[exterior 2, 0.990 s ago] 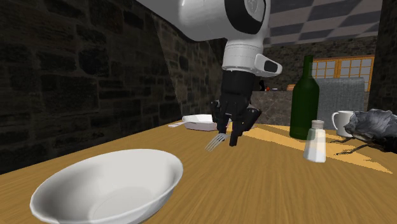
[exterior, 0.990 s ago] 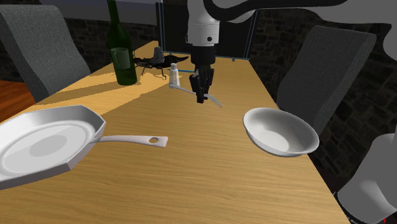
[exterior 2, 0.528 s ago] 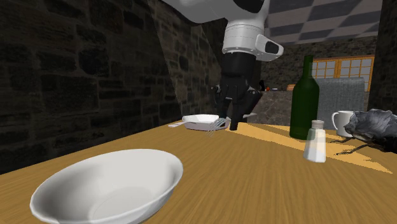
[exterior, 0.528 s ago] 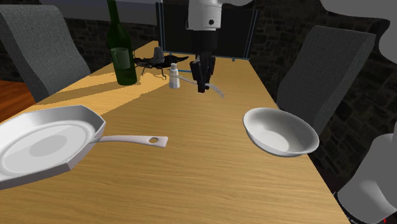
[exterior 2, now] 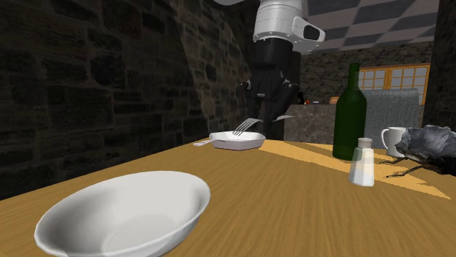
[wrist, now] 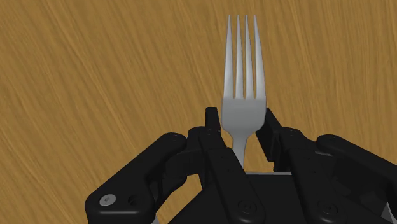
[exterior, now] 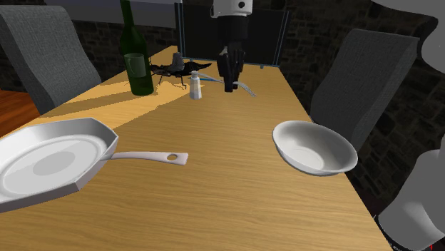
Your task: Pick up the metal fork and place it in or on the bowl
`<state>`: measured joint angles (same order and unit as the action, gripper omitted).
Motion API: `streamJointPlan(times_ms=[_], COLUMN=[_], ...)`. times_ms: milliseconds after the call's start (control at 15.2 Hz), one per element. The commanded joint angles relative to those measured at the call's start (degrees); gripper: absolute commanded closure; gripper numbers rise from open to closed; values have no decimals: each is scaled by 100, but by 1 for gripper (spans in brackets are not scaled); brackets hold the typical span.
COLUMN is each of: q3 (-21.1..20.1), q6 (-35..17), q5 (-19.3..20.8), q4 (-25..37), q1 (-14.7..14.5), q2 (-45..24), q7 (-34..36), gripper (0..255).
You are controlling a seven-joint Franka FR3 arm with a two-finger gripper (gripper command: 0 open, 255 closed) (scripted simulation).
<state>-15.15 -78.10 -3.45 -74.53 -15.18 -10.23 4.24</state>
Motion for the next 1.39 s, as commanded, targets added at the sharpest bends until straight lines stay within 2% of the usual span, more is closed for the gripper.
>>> streamJointPlan(times_ms=[0,264,594,1188,1320], q3=[15,83,207,455,469], q6=[-148,-426,-538,-244,-262], q5=[-111,-363,-602,-846,-863], q4=[-590,-1932,-3266,-5086,-5305], q1=[69,166,169,19,-2], q2=[453,1536,2764,4865,5065], q7=[-70,-252,-449,-659,-676], gripper=[255,255,255,255,255])
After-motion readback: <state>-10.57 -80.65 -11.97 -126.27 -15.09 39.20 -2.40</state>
